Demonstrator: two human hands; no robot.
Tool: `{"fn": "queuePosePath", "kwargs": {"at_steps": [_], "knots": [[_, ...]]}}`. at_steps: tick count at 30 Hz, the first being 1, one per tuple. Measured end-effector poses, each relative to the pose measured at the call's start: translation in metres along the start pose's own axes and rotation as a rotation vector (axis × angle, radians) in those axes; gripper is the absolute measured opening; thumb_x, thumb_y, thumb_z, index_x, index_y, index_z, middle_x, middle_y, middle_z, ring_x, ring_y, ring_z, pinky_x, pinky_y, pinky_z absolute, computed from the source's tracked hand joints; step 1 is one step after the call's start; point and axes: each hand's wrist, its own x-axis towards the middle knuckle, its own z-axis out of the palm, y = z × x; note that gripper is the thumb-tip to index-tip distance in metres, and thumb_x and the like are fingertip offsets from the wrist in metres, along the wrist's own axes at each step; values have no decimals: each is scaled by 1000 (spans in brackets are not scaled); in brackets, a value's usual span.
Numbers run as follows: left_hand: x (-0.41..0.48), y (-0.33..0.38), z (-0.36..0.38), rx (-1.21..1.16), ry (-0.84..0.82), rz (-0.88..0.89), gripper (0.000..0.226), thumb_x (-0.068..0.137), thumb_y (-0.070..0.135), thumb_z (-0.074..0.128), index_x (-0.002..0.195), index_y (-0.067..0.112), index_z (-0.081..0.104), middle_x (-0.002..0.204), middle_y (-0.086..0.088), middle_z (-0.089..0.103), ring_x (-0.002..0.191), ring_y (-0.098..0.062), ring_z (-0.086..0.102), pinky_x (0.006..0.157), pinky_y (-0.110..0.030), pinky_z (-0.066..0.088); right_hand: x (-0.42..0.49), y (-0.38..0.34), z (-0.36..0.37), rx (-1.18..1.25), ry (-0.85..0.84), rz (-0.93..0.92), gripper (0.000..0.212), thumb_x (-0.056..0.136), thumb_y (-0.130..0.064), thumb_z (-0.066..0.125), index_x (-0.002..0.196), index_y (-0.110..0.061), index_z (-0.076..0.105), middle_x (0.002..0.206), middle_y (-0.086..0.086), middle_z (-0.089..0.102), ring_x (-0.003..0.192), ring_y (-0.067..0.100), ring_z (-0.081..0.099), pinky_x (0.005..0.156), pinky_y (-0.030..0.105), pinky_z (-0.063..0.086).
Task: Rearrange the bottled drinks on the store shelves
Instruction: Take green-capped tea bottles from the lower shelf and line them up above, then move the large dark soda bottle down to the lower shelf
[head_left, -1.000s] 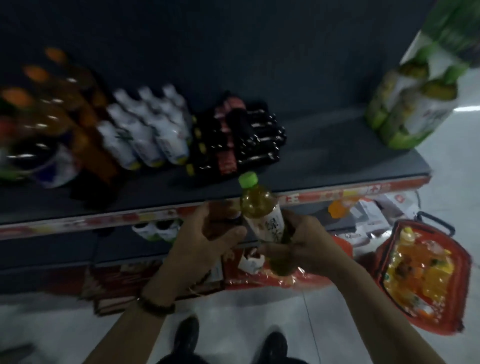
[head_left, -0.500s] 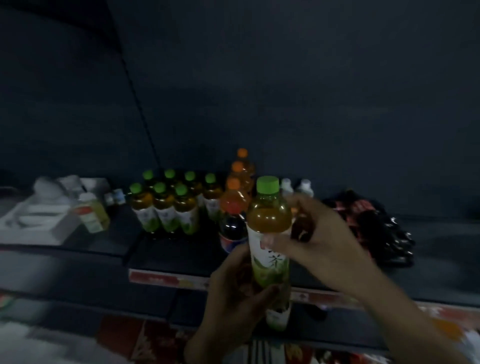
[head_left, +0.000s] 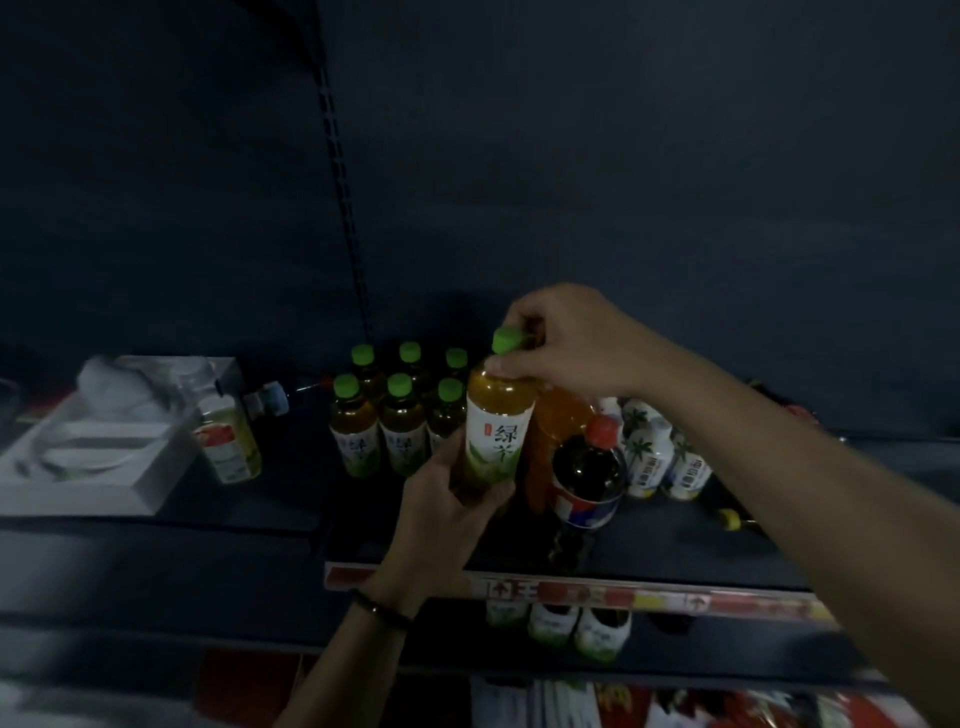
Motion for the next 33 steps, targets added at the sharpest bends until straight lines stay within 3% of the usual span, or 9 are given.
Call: {"fn": "queuePosePath", "kwargs": {"at_steps": [2, 5, 8, 14, 17, 22, 27, 30, 33], "knots": [[4, -15, 6, 73, 31, -19, 70, 86, 26, 87, 147, 36, 53, 128, 33, 62, 126, 6, 59, 96, -5, 47, 14, 4, 7, -57, -100, 66, 28, 91, -44, 80, 96, -18, 75, 70, -2, 77, 60, 1, 71, 66, 26, 54], [-7, -42, 22, 151, 147, -104, 78, 85, 33, 85, 152, 33, 44, 141, 16, 49, 128, 0, 49, 106, -22, 45, 33, 9, 26, -196, -172, 133, 31, 93, -44, 77, 98, -14, 74, 62, 0, 75, 61, 4, 70, 69, 27, 50], [-17, -67, 38, 90, 109, -227, 72, 84, 38, 79, 145, 41, 43, 141, 12, 54, 128, -8, 58, 110, -40, 54, 53, 12, 47, -345, -261, 206, 29, 93, -40, 77, 88, -13, 72, 58, -3, 73, 66, 8, 71, 58, 24, 45], [-6, -89, 63, 37, -1, -234, 64, 89, 36, 65, 150, 35, 45, 145, 5, 58, 130, -16, 60, 109, -47, 55, 73, 17, 67, -354, -288, 286, 47, 95, -23, 79, 69, -18, 40, 72, 1, 62, 54, 6, 66, 45, 16, 46], [-6, -92, 75, 93, -55, -172, 69, 94, 25, 56, 159, 16, 35, 155, -4, 49, 139, -23, 51, 117, -48, 47, 74, 20, 68, -371, -271, 298, 44, 95, -19, 78, 72, -17, 40, 77, 2, 57, 59, 8, 64, 35, 13, 40], [-7, -81, 77, 167, -183, -106, 77, 101, 21, 55, 167, 12, 17, 170, -11, 27, 156, -29, 31, 129, -46, 30, 77, 24, 69, -355, -250, 304, 35, 95, -20, 78, 77, -16, 48, 82, 2, 60, 62, 7, 62, 34, 14, 41], [-1, -83, 78, 130, -179, -126, 93, 96, 36, 64, 169, 25, 8, 173, 1, 21, 157, -18, 23, 126, -27, 22, 80, 23, 66, -360, -262, 312, 26, 93, -20, 80, 82, -16, 57, 76, 2, 64, 48, 3, 63, 39, 15, 42], [1, -84, 79, 131, -177, -149, 102, 84, 58, 57, 169, 30, 9, 173, 3, 21, 155, -14, 24, 124, -29, 22, 81, 22, 63, -395, -278, 300, 34, 94, -25, 79, 76, -16, 52, 76, -1, 63, 63, 7, 64, 45, 17, 41], [1, -84, 81, 111, -148, -148, 97, 86, 42, 67, 167, 33, 16, 169, 4, 26, 149, -14, 30, 124, -32, 28, 73, 20, 54, -325, -252, 301, 26, 100, -34, 71, 90, -10, 67, 79, 3, 73, 66, 14, 73, 52, 23, 56]]}}
